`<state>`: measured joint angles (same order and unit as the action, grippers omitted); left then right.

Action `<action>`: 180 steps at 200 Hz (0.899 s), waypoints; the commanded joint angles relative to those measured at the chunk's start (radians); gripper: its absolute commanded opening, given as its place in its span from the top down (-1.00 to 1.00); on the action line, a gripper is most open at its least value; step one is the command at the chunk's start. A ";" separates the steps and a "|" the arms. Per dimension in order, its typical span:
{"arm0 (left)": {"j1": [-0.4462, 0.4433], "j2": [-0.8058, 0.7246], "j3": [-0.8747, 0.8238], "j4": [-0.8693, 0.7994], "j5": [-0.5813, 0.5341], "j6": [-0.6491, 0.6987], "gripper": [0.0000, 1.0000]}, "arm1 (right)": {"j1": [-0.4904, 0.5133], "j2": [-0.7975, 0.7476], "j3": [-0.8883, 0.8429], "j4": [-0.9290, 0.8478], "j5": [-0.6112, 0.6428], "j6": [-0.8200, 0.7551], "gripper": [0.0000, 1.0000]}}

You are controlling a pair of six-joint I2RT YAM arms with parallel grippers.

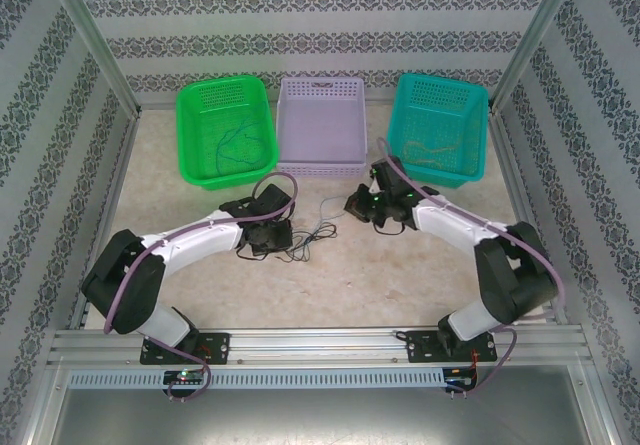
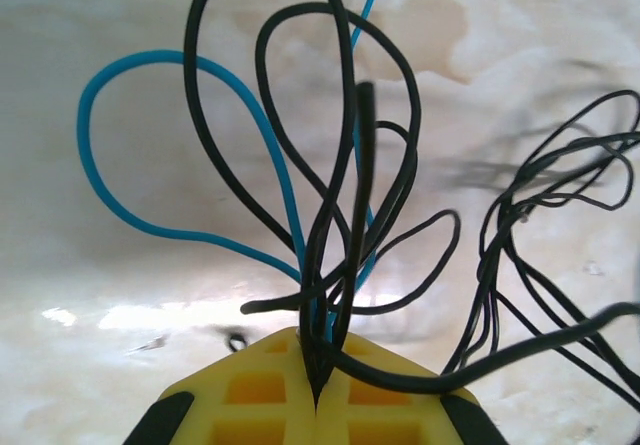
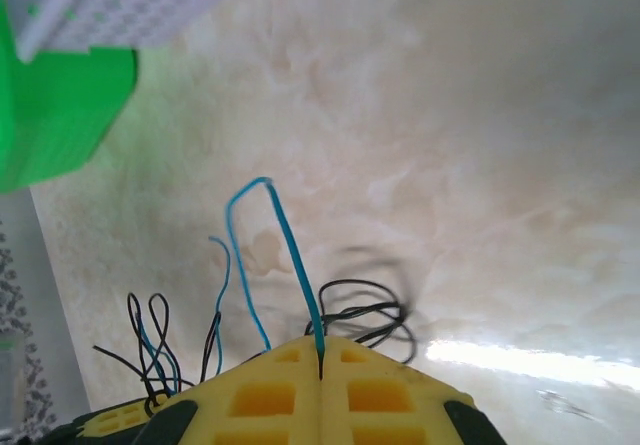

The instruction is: Untangle the cables

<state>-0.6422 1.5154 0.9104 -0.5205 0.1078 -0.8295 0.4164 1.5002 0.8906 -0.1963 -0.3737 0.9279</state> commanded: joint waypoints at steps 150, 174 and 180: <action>0.045 -0.054 0.030 -0.266 -0.192 -0.036 0.85 | -0.259 -0.267 0.124 -0.331 0.231 -0.361 1.00; 0.045 -0.042 0.031 -0.260 -0.190 -0.046 0.65 | -0.240 -0.266 0.118 -0.328 0.218 -0.356 1.00; 0.046 -0.039 0.035 -0.264 -0.191 -0.048 0.63 | -0.234 -0.266 0.115 -0.330 0.219 -0.356 1.00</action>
<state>-0.6010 1.4654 0.9443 -0.7002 -0.0364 -0.8566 0.1589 1.2442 0.9913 -0.5198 -0.2070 0.5964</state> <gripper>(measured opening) 0.166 0.062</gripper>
